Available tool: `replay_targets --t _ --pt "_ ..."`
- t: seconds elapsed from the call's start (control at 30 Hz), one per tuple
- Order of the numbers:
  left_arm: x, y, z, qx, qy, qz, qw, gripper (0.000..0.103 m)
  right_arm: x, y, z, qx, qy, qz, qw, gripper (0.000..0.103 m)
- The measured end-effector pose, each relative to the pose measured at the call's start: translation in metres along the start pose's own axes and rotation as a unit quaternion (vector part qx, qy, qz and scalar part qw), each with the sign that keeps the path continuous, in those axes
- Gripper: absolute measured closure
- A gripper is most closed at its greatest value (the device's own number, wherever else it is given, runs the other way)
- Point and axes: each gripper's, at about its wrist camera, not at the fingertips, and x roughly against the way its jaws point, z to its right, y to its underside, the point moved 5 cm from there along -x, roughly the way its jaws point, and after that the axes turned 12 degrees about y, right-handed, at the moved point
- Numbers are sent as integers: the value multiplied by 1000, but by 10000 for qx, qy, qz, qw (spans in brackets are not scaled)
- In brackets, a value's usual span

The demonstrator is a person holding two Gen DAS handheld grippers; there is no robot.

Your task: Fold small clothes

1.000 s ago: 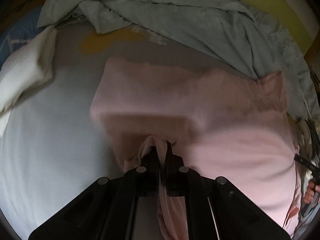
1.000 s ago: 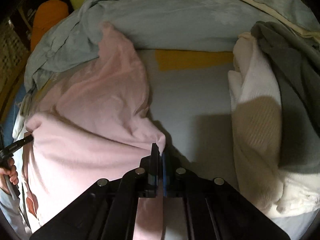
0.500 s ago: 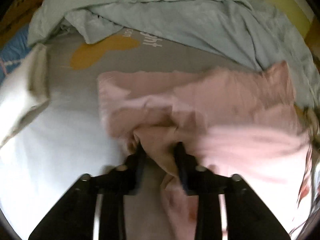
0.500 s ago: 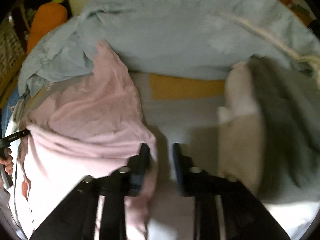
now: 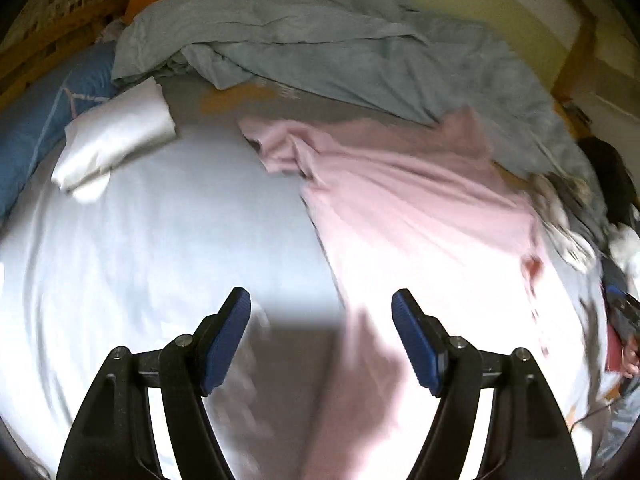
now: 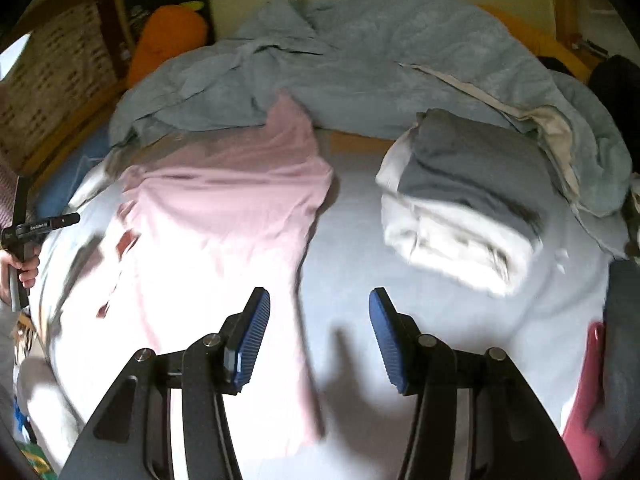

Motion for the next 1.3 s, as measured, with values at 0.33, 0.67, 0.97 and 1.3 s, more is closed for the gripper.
replay_targets --t 0.33,0.67,0.97,1.3 --pt "38 94 46 -179 -744 1129 9907 31 -8 78 6 -785 133 74 9968 50" --pt "-3 132 10 1087 -313 1180 9866 69 -34 100 24 -1918 -990 -220 9762 50" --pt "13 145 9 1315 -436 1243 9825 94 -31 103 13 -1799 -470 -163 9824 102" --pt "25 188 35 1354 13 1270 9826 50 -16 132 -13 -1839 -1097 -472 9757 69"
